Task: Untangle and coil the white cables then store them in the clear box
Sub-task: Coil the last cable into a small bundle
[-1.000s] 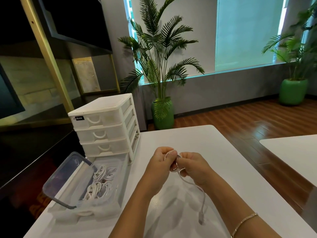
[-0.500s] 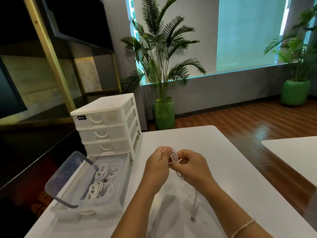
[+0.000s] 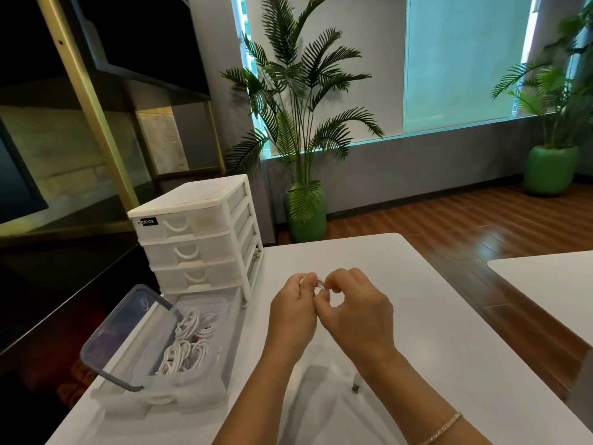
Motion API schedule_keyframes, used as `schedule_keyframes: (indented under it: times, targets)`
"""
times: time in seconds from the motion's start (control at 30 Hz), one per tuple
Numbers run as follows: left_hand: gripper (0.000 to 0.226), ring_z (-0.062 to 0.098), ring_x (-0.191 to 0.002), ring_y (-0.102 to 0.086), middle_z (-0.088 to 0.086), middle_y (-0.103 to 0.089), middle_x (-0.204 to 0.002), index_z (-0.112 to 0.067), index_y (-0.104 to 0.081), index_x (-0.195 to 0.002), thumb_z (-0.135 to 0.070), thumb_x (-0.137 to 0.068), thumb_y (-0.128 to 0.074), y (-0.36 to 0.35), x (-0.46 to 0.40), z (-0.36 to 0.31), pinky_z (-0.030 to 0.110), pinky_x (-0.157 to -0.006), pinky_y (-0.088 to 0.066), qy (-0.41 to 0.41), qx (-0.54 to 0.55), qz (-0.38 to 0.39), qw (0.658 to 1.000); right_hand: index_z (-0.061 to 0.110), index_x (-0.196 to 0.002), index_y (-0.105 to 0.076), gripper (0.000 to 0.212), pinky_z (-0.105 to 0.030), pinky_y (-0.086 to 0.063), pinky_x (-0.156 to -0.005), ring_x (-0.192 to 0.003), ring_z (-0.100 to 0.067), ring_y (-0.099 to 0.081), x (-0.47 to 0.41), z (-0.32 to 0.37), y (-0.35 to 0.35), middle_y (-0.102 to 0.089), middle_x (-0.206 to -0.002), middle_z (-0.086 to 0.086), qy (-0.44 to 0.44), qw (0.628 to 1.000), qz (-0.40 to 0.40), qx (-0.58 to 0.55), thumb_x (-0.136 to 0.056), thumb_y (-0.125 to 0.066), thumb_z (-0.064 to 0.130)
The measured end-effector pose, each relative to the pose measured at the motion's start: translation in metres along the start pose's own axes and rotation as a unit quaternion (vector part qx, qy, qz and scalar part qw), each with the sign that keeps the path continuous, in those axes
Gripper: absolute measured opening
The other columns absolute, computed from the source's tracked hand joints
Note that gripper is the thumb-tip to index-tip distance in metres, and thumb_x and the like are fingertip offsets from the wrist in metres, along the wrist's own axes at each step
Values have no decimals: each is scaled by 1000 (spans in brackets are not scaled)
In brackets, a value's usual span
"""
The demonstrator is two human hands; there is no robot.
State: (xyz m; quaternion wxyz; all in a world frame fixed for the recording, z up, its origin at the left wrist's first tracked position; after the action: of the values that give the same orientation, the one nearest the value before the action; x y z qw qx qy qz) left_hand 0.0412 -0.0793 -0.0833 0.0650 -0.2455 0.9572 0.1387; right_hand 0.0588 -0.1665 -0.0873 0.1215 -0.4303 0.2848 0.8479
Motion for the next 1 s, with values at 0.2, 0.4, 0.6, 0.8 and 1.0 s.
schedule_keyframes:
  times: [0.2,0.4,0.6,0.8,1.0]
  targets:
    - [27,18,-93,-62,-1,-66,-93,-25,-59,-87,-36,-98,-37,0,-1,5,33,-89,-53,14,-1,5,1000,15,-68,-69,10,-20,-48,-46,-49,-13,-56,-2,0,1,-67,-62,2,-56,997,53,25,-71,-73,24]
    - [20,15,-94,-61,-5,-65,-97,-23,-61,-103,-28,-98,-42,-1,4,5,26,-83,-53,-30,-77,20,996,14,-64,-65,13,-22,-48,-58,-60,-10,-57,-15,-9,14,-62,-62,2,-254,931,244,-94,-71,-71,23]
    - [25,7,-95,-55,-3,-63,-113,-19,-62,-111,-26,-98,-43,-3,4,1,10,-77,-44,-104,-146,1,984,-4,-67,-63,16,-22,-34,-47,-53,-14,-40,-21,-12,21,-48,-65,-12,-345,861,310,-208,-74,-63,11]
    - [29,13,-97,-56,2,-63,-112,-16,-58,-112,-29,-100,-35,-6,0,4,23,-86,-47,-61,-139,-27,988,6,-45,-45,30,-23,-30,-47,-51,-14,-37,-21,-4,18,-42,-51,-2,-394,830,306,-250,-72,-54,-1]
    - [32,14,-90,-56,6,-65,-106,-10,-59,-109,-29,-100,-35,4,-9,14,19,-72,-43,-45,-149,-68,985,4,-63,-62,21,-27,-50,-66,-65,-15,-56,-17,6,12,-60,-65,-4,-333,849,276,-302,-83,-54,9]
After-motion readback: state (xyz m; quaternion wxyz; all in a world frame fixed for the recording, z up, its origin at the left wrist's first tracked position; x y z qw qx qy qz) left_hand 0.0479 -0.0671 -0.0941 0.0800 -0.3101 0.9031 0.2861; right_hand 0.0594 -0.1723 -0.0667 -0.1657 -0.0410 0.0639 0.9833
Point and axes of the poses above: each hand's wrist, its own x-axis away from the middle knuckle, its own y-axis out of the back of the hand, z = x × y, the point moved 1 cm from there along -x, towards the middle knuckle
